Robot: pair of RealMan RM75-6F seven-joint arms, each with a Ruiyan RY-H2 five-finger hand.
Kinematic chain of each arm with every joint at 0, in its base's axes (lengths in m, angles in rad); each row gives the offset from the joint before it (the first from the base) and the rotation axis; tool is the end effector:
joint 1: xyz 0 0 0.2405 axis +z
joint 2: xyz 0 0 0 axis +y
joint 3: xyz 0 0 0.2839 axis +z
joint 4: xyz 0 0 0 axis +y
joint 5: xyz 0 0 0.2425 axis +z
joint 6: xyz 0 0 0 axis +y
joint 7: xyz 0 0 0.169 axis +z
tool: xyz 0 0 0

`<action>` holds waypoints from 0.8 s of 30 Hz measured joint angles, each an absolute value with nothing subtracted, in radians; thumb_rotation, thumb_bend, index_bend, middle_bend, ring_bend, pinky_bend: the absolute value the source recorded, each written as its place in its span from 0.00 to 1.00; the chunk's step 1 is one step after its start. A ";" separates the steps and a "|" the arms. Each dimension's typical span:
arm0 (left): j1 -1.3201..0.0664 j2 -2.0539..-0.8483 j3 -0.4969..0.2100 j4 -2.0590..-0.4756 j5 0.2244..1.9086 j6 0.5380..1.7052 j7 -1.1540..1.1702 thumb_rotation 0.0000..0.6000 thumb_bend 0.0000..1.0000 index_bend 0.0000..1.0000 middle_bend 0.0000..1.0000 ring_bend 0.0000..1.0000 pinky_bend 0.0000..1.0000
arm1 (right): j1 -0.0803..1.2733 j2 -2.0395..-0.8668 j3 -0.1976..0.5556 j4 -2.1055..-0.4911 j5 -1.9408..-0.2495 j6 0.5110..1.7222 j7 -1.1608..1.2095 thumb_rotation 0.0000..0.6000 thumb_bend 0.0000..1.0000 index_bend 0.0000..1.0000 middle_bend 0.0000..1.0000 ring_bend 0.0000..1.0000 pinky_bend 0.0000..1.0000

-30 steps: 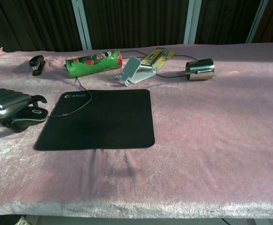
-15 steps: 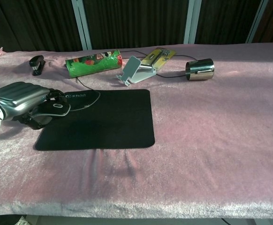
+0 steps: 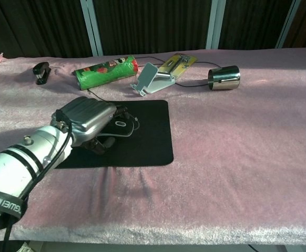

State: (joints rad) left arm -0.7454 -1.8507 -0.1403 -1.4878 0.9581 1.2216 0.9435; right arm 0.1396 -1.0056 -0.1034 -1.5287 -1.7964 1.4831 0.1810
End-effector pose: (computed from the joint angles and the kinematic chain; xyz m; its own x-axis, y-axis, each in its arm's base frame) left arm -0.1125 0.3344 -0.1301 0.6731 0.1315 0.7278 0.7169 -0.3578 -0.5984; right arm -0.3414 -0.1858 0.1466 0.4485 -0.1645 0.8785 -0.8683 -0.3131 0.3846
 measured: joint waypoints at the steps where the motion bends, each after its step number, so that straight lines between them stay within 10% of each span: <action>1: -0.751 -1.875 -0.144 -1.465 0.956 1.229 0.954 1.00 0.63 0.36 0.50 0.45 0.58 | 0.141 -1.004 -0.104 -1.529 -1.796 1.480 0.182 1.00 0.07 0.00 0.00 0.00 0.25; 9: -0.768 -1.980 -0.151 -1.347 0.963 1.275 1.017 1.00 0.37 0.00 0.01 0.03 0.31 | 0.143 -0.997 -0.104 -1.531 -1.793 1.482 0.197 1.00 0.07 0.00 0.00 0.00 0.25; 24: -0.707 -1.790 -0.118 -1.580 0.959 1.328 1.078 1.00 0.30 0.00 0.00 0.00 0.28 | 0.144 -0.999 -0.105 -1.536 -1.789 1.473 0.179 1.00 0.07 0.00 0.00 0.00 0.25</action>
